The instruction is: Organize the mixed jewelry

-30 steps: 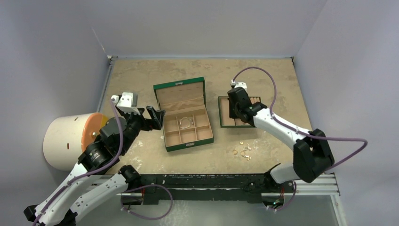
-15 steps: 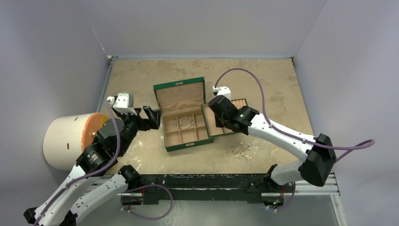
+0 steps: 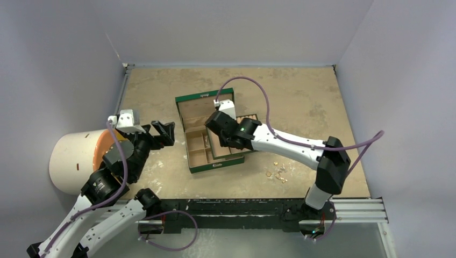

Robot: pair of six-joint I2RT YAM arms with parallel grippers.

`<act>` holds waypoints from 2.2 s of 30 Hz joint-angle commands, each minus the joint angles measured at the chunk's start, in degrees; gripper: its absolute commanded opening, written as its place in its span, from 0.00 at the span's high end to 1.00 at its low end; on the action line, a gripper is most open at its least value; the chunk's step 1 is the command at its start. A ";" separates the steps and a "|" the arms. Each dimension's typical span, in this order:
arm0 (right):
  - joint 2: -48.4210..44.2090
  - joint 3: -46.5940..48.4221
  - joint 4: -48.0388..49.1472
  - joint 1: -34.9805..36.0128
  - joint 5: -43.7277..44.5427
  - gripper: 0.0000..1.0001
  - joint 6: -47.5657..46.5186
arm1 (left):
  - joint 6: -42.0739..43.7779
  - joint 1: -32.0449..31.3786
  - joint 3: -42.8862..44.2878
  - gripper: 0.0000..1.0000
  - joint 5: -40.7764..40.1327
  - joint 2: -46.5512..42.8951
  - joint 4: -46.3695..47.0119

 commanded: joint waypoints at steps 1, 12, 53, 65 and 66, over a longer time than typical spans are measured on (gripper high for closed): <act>4.04 7.14 -0.50 1.19 2.83 1.00 2.18 | -1.35 0.36 0.71 0.07 -3.27 -1.12 0.41; 14.72 15.08 -1.53 3.40 2.28 1.00 4.47 | -1.40 0.39 0.46 0.06 -3.42 -2.35 0.60; 28.49 27.24 -5.66 7.39 2.45 1.00 8.82 | -1.29 0.97 0.29 0.06 -1.41 -3.58 1.24; 30.58 28.82 -3.90 7.55 -0.04 1.00 10.06 | -1.29 1.24 0.26 0.06 -0.96 -3.45 1.29; 30.77 28.80 -3.47 7.52 -0.31 1.00 10.07 | -1.29 1.26 0.23 0.06 -0.96 -3.43 1.29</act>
